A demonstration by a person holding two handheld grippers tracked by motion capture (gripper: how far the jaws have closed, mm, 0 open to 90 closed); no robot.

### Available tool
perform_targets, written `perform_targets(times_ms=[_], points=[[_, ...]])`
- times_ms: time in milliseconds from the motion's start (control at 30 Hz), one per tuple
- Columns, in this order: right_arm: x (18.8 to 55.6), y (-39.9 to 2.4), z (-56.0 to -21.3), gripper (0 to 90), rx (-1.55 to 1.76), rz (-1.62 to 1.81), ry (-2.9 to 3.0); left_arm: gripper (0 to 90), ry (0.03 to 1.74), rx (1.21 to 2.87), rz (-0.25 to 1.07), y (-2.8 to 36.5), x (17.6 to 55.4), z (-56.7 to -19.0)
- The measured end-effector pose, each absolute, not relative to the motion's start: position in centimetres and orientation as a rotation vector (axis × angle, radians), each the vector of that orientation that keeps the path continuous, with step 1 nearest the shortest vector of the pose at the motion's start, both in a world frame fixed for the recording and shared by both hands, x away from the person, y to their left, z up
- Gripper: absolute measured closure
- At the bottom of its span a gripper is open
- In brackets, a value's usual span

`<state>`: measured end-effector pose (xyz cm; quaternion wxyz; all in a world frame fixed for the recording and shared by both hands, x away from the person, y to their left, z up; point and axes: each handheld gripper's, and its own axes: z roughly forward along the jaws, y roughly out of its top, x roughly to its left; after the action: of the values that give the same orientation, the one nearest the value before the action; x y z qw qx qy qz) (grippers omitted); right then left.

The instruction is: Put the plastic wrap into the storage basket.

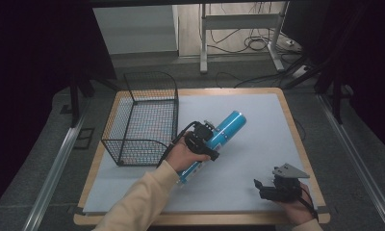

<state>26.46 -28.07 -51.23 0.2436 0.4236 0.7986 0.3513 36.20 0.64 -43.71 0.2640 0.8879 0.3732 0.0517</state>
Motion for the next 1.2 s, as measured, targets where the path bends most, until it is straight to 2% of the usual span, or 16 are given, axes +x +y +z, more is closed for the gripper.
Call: perform_targets(times_ms=[1200], points=[[26.6, -28.2, -51.3, 13.0, 1.166, 0.954, 2.176, 31.6, 0.985, 2.316, 0.195, 1.8, 37.2, -39.6]])
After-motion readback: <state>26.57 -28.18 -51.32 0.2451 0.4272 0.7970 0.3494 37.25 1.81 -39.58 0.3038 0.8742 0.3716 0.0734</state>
